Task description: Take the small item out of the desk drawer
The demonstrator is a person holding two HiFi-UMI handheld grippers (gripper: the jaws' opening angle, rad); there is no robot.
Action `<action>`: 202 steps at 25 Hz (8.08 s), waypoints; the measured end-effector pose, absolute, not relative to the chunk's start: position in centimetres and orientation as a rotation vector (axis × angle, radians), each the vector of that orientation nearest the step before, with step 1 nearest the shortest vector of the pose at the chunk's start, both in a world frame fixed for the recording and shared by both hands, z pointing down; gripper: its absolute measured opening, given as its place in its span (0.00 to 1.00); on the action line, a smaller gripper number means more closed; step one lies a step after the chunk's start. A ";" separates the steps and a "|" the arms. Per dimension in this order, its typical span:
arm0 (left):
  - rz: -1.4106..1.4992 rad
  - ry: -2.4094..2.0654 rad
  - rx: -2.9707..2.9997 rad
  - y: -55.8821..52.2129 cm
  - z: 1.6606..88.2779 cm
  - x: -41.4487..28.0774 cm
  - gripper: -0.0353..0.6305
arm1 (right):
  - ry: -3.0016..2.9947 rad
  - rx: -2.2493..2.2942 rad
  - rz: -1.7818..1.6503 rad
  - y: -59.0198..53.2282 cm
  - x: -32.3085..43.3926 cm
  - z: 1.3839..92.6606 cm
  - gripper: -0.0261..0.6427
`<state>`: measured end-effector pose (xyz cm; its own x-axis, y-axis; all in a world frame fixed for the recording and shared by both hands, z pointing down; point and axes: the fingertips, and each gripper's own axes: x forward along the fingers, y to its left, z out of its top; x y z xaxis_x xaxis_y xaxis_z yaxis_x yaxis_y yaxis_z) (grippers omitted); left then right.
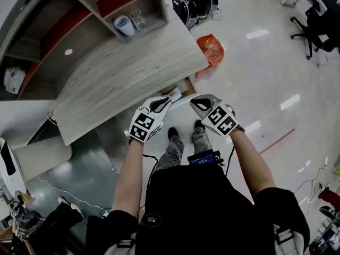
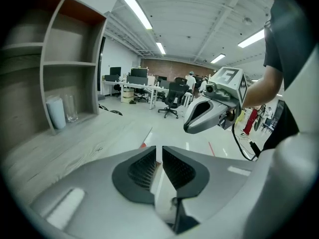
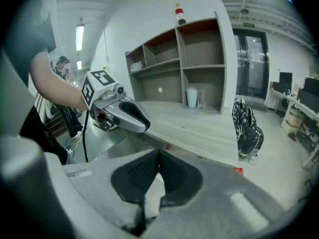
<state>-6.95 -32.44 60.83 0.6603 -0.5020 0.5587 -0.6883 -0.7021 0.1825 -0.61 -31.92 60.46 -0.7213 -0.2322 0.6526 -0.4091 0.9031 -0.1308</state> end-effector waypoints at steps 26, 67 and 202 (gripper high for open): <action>1.194 -0.850 2.334 -34.2 79.9 -4.8 0.26 | -2.381 0.324 0.420 -33.5 -0.6 71.8 0.04; 1.757 -0.728 2.254 -34.9 88.1 -5.9 0.27 | -2.376 0.292 0.443 -34.7 -0.7 75.0 0.04; 0.568 -1.182 2.282 -7.3 61.0 -3.8 0.27 | -2.398 0.459 0.474 -13.5 4.2 60.3 0.04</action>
<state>-3.75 -7.31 60.96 0.5349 -0.6241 0.5696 -0.8347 -0.4948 0.2417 4.16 -13.54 60.32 -0.7325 -0.2028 0.6499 -0.4348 0.8739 -0.2174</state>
